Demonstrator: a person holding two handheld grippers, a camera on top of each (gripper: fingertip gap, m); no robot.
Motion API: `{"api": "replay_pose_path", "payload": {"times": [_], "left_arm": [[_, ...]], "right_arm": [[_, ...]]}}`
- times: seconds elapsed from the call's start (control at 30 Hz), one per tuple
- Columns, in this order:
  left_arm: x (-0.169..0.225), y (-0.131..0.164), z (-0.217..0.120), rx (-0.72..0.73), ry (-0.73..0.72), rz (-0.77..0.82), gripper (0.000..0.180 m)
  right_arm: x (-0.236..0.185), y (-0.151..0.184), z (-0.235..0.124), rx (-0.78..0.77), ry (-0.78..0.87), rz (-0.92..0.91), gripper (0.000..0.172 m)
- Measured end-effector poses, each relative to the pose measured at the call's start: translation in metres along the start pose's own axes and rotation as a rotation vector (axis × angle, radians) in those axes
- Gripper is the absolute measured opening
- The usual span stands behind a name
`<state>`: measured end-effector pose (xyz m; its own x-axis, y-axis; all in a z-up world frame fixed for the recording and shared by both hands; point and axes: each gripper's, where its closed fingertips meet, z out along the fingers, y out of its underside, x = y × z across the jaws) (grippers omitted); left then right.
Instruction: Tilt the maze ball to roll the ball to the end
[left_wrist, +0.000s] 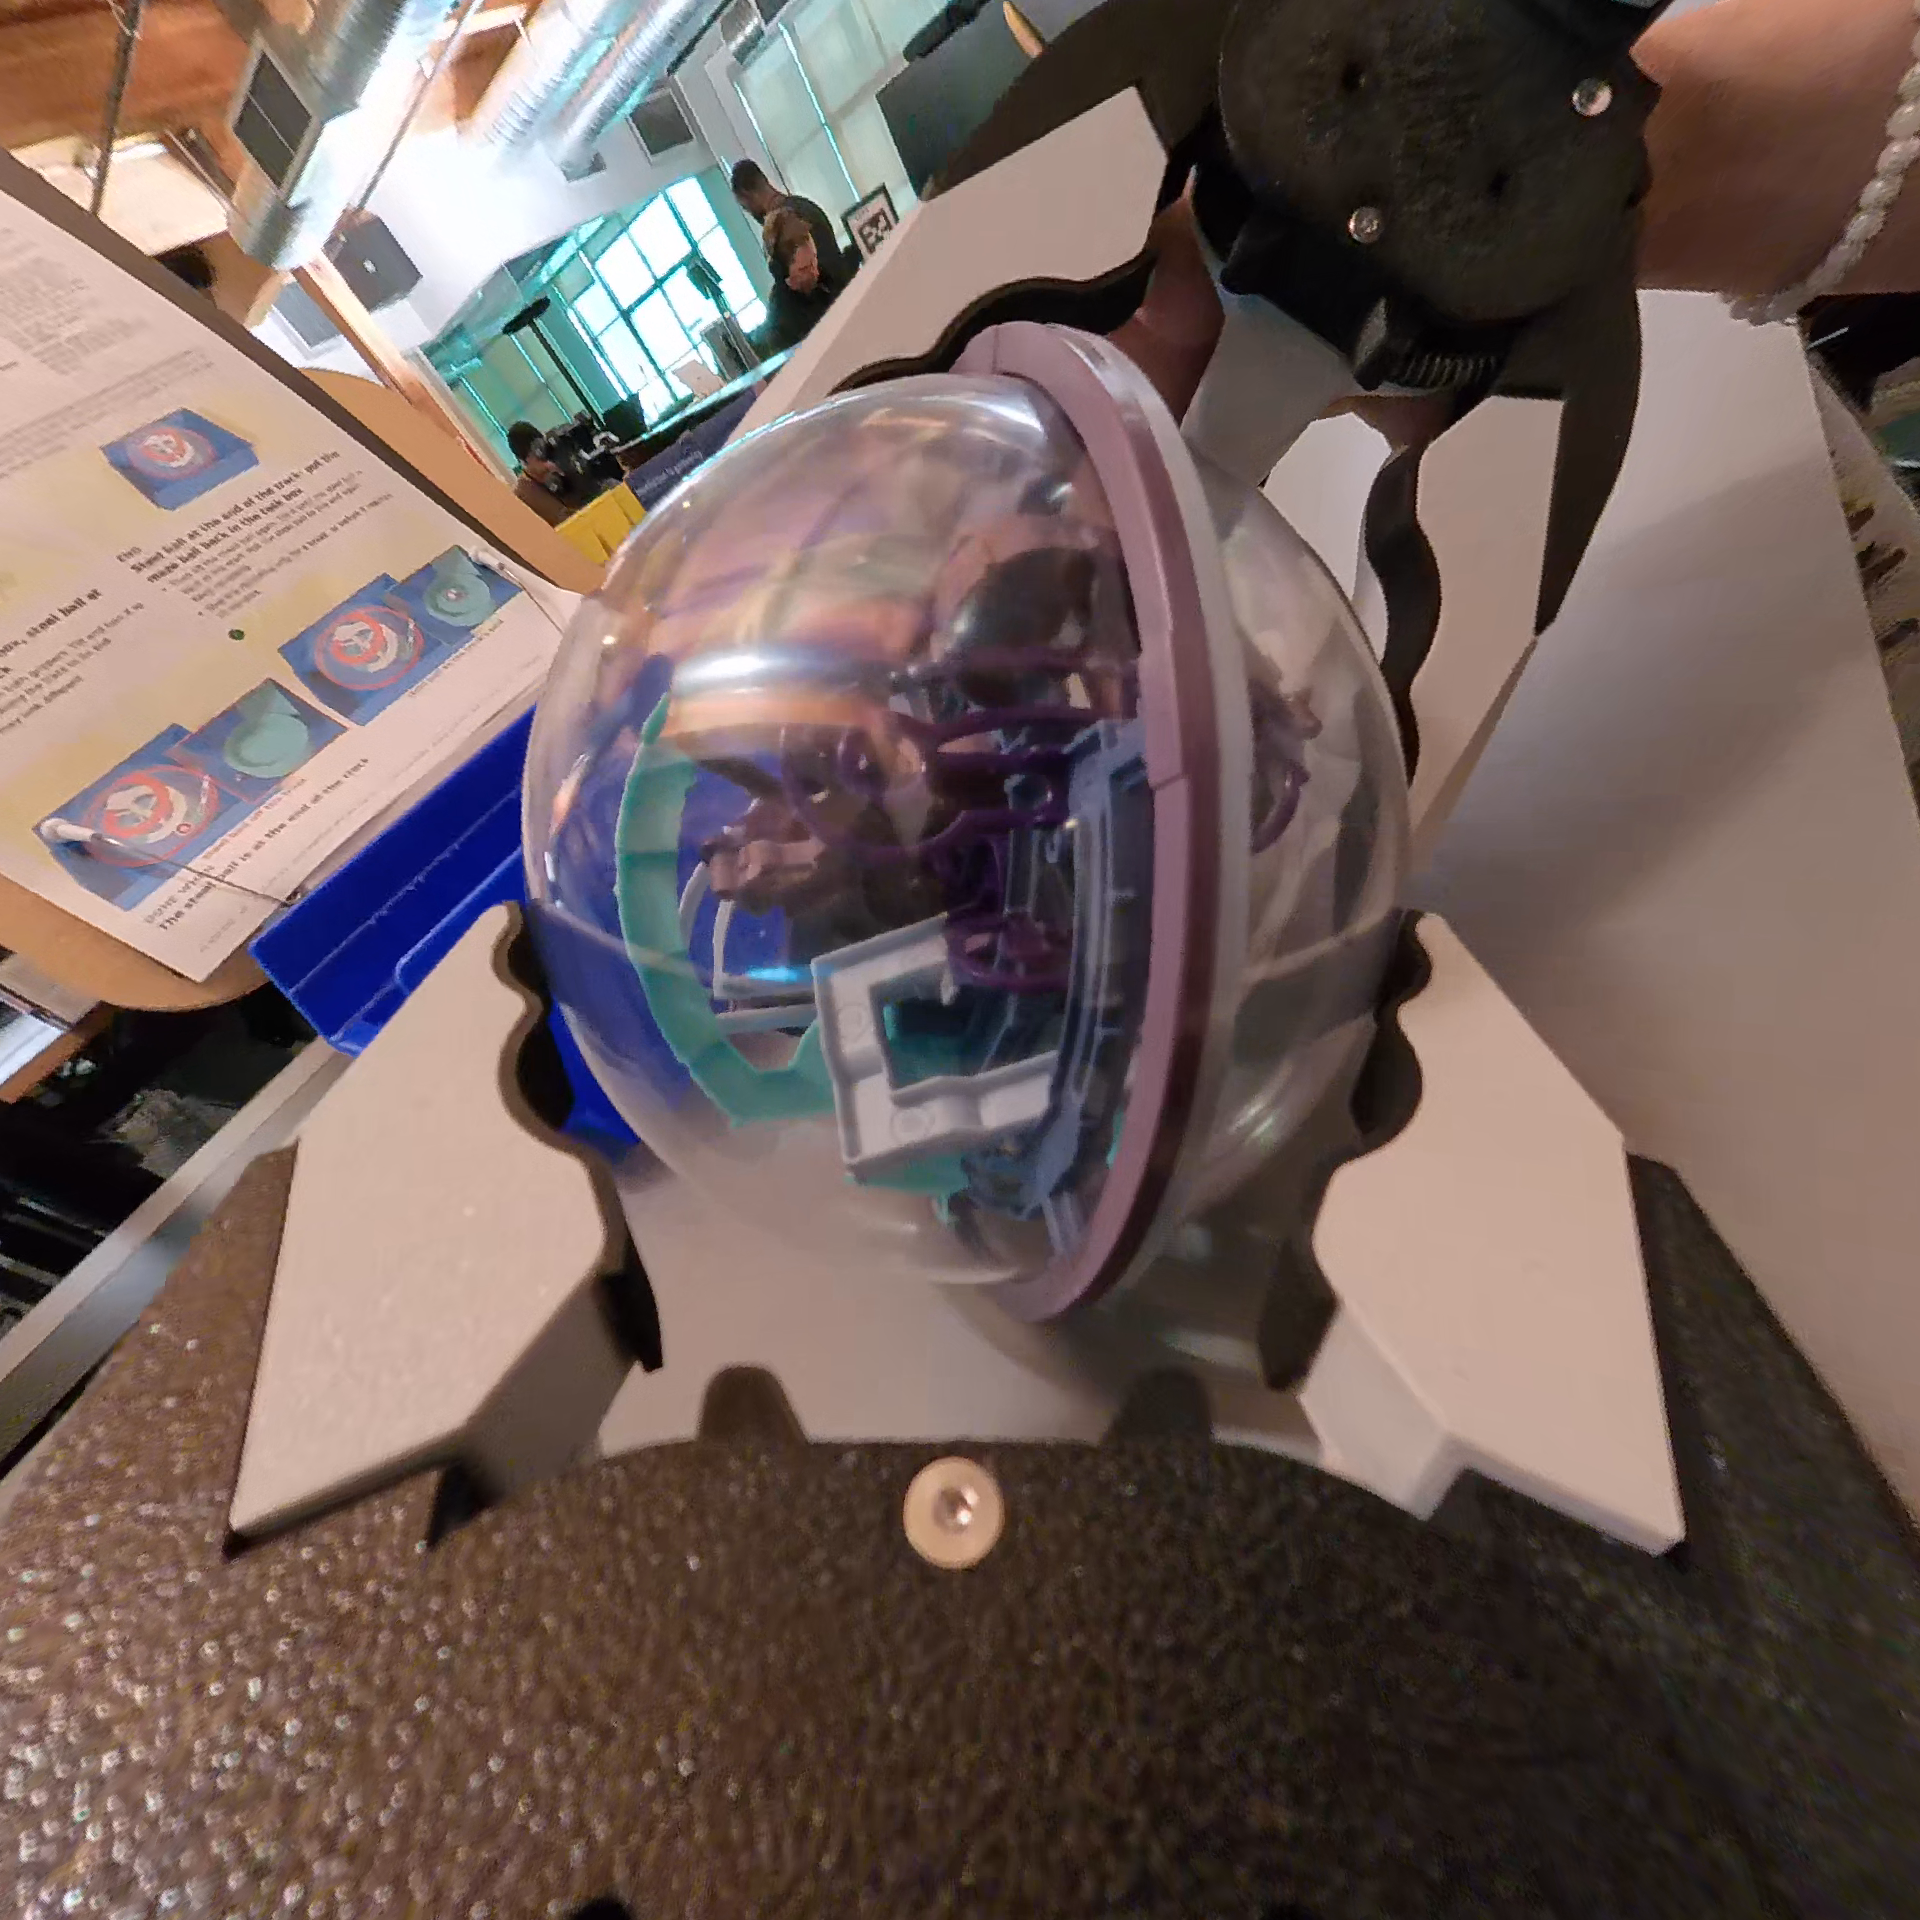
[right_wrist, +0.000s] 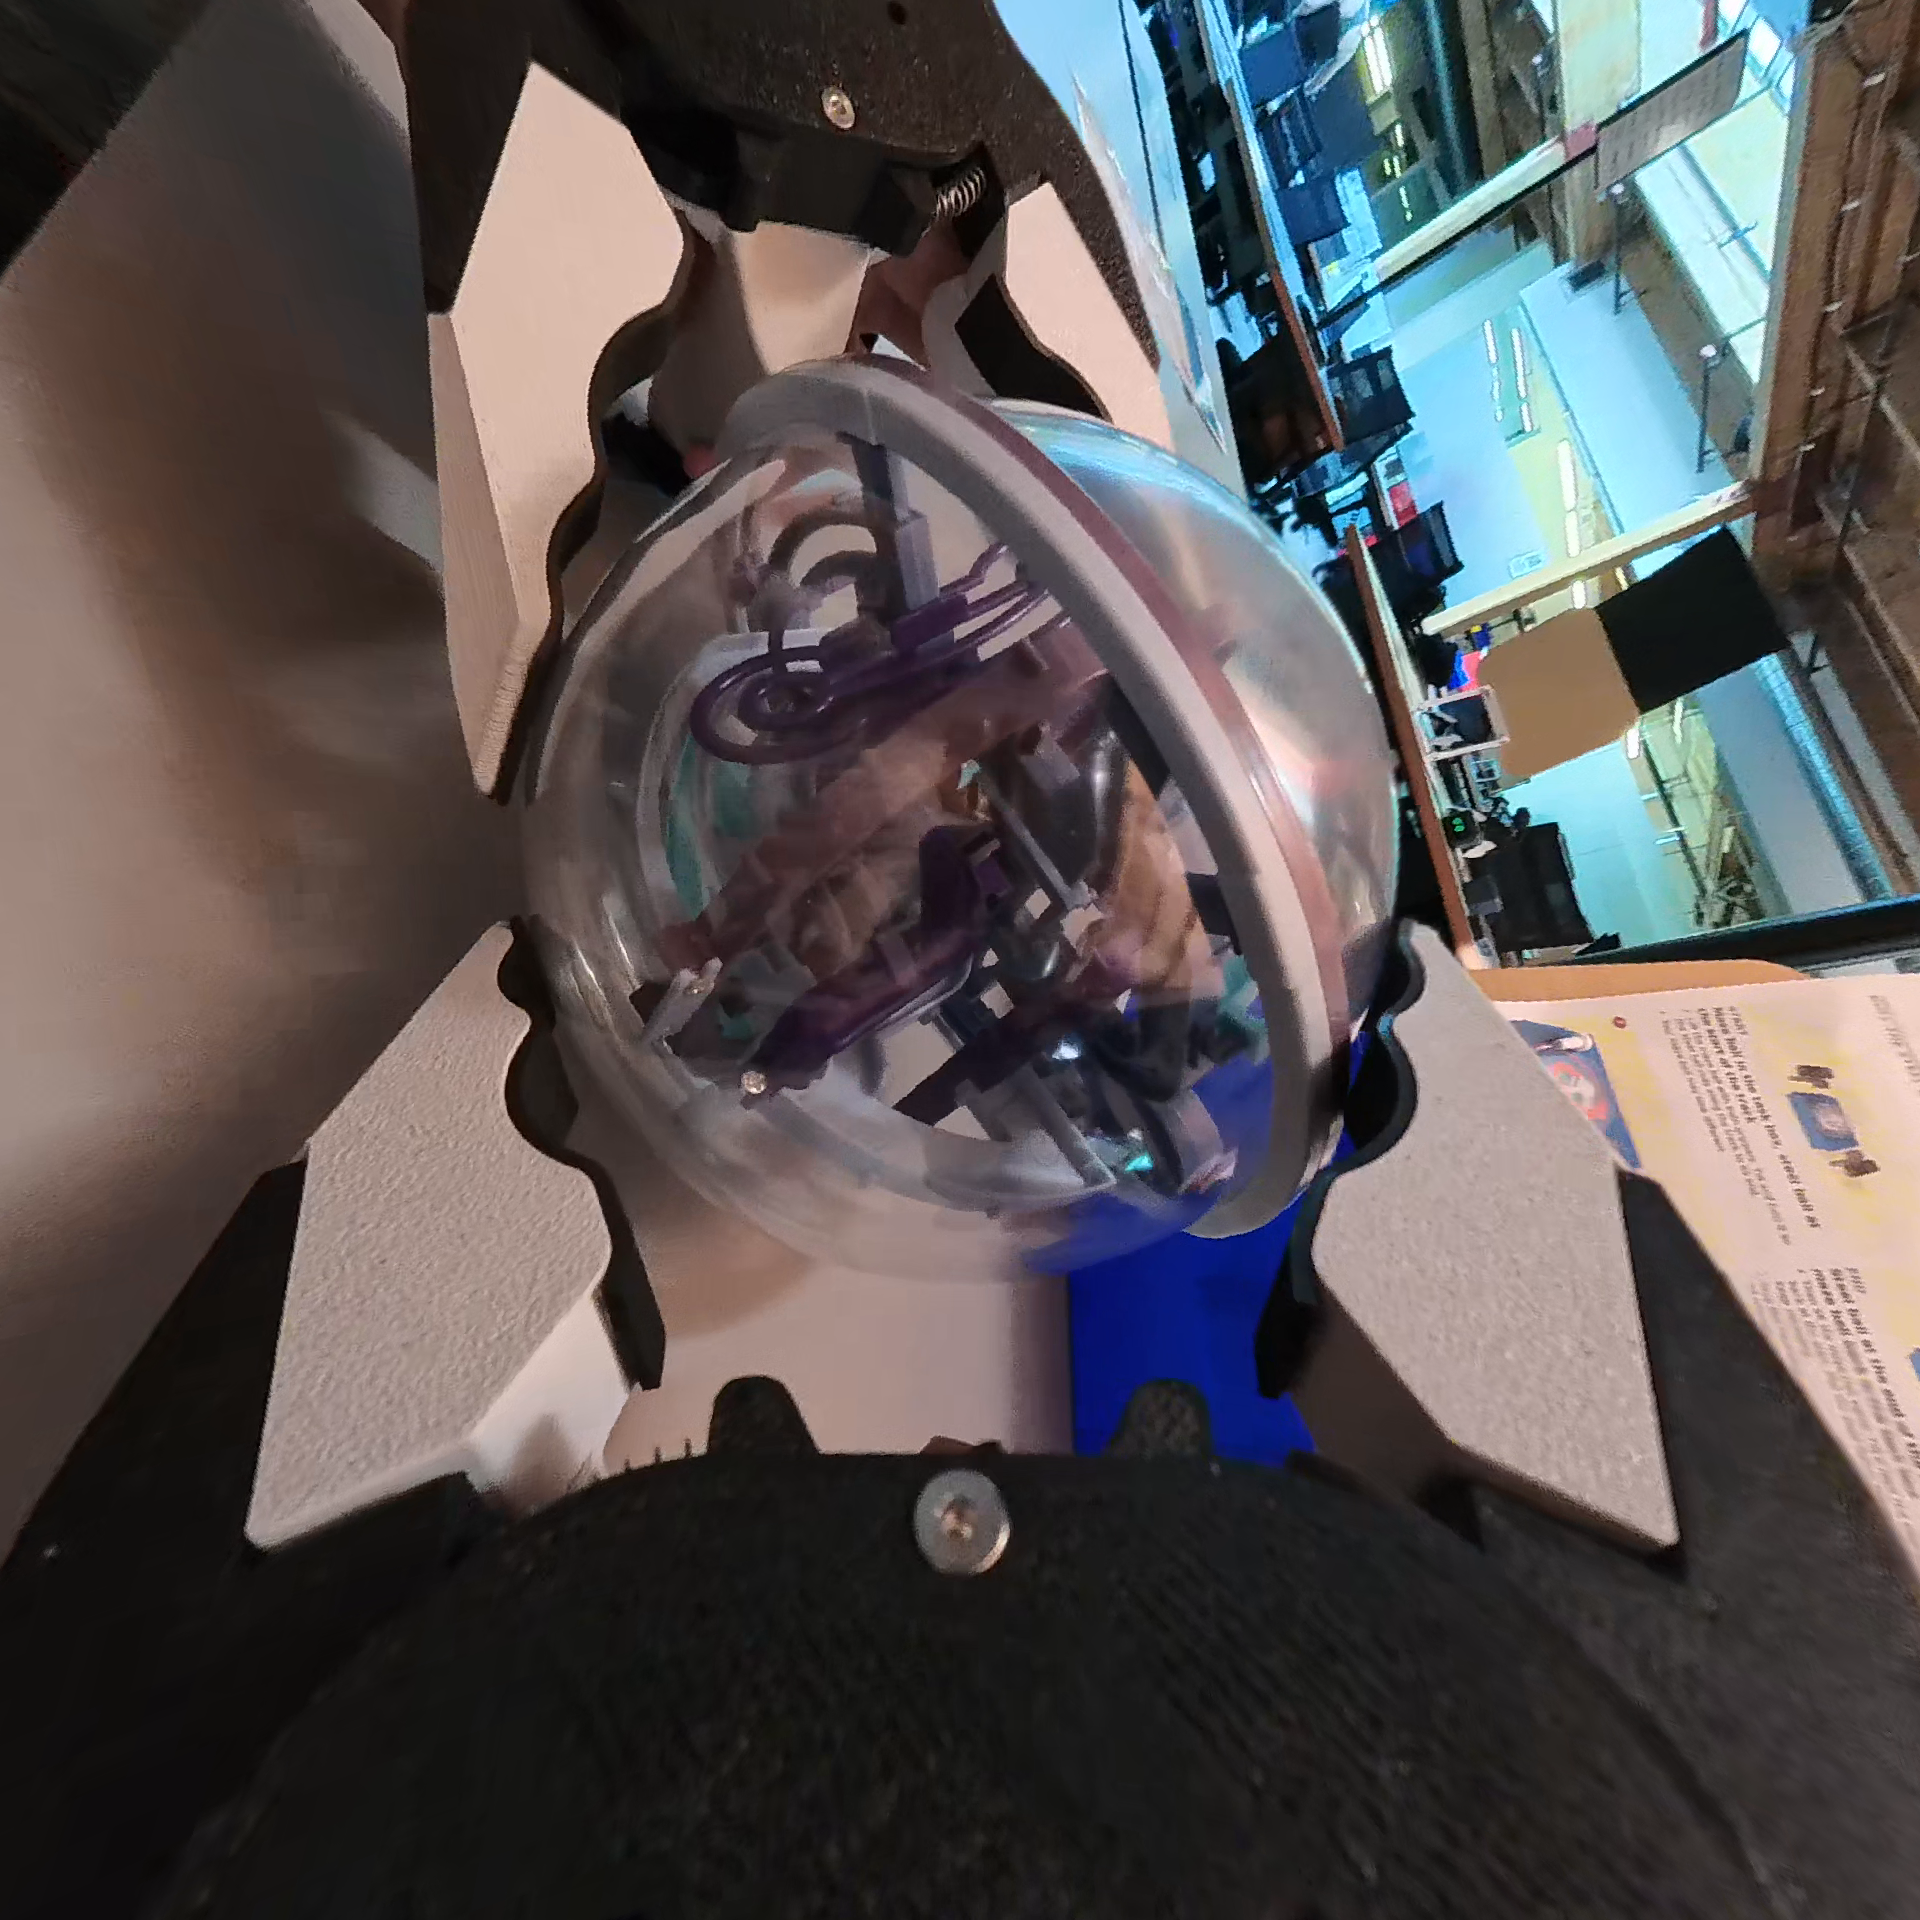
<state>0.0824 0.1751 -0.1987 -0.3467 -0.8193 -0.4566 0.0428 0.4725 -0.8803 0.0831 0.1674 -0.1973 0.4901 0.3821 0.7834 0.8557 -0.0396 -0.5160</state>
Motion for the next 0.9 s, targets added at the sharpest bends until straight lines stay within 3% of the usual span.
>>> {"api": "replay_pose_path", "payload": {"times": [0.9], "left_arm": [[0.0, -0.008, 0.017, -0.014, 0.102, -0.02, 0.148]], "right_arm": [[0.004, 0.021, -0.01, -0.003, 0.075, 0.206, 0.149]]}}
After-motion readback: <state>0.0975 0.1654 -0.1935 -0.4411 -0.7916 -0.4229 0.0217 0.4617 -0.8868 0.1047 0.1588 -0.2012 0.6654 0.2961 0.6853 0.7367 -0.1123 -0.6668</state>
